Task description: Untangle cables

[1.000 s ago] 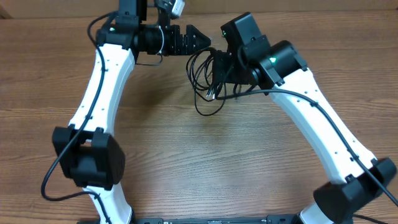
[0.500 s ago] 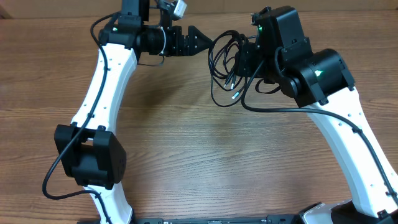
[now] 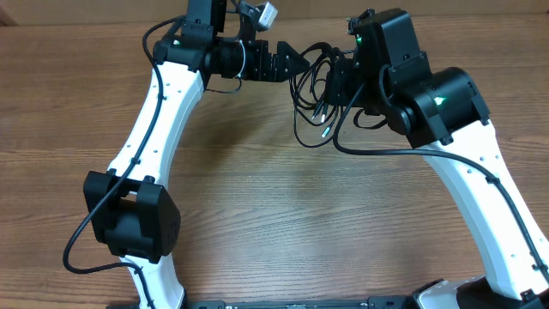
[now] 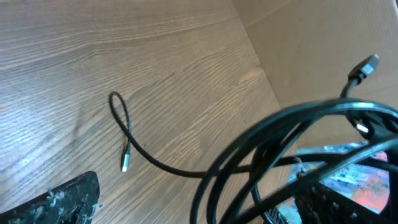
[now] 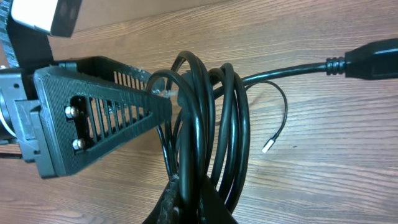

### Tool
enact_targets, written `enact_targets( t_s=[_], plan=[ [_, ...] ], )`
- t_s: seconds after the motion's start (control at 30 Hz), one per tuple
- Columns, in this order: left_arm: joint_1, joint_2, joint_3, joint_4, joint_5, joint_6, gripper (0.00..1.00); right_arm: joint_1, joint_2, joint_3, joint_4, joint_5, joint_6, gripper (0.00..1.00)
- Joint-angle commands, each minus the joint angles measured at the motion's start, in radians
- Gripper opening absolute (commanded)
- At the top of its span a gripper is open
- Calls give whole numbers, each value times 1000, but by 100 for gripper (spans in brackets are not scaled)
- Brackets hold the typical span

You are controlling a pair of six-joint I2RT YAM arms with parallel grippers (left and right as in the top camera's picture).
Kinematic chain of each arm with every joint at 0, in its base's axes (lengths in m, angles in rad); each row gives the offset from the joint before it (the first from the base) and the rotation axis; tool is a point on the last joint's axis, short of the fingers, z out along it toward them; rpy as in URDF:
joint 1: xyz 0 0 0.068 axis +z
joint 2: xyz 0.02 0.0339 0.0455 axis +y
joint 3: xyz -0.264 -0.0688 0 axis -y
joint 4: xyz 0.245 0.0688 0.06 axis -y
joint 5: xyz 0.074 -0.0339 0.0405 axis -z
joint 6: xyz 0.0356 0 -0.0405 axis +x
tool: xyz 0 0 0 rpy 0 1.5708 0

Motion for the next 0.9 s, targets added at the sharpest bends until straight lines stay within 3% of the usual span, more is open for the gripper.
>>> enact_targets(
  t_s=[0.0,0.37,0.47,0.6,0.67,0.7,0.77,0.8,0.83,0.87],
  plan=[
    [2,-8,5,6,-16,-9,100,19,-30,6,3,-60,-15,4],
    [-16,-8,5,10,-164,-9,97,95,-58,6,-18,-58,-18,4],
    [-16,-8,5,10,-189,-9,80,124,-97,6,-18,-58,-18,4],
    [-16,-8,5,9,-200,-9,72,162,-157,6,-14,-58,-18,4],
    [-18,-8,5,10,-200,-8,61,182,-189,6,-8,-58,-18,4],
    [-18,-8,5,10,-200,-9,50,188,-201,6,-5,-58,-18,4],
    [-20,-8,5,10,-200,-9,10,194,-225,6,-5,-58,-18,7],
    [-21,-8,5,10,-199,-9,4,194,-229,6,-6,-58,-18,21],
    [-21,-8,5,7,-199,-10,4,194,-233,6,-10,-57,-19,52],
    [-21,-8,5,2,-197,-10,4,192,-234,6,-16,-42,-19,89]
  ],
)
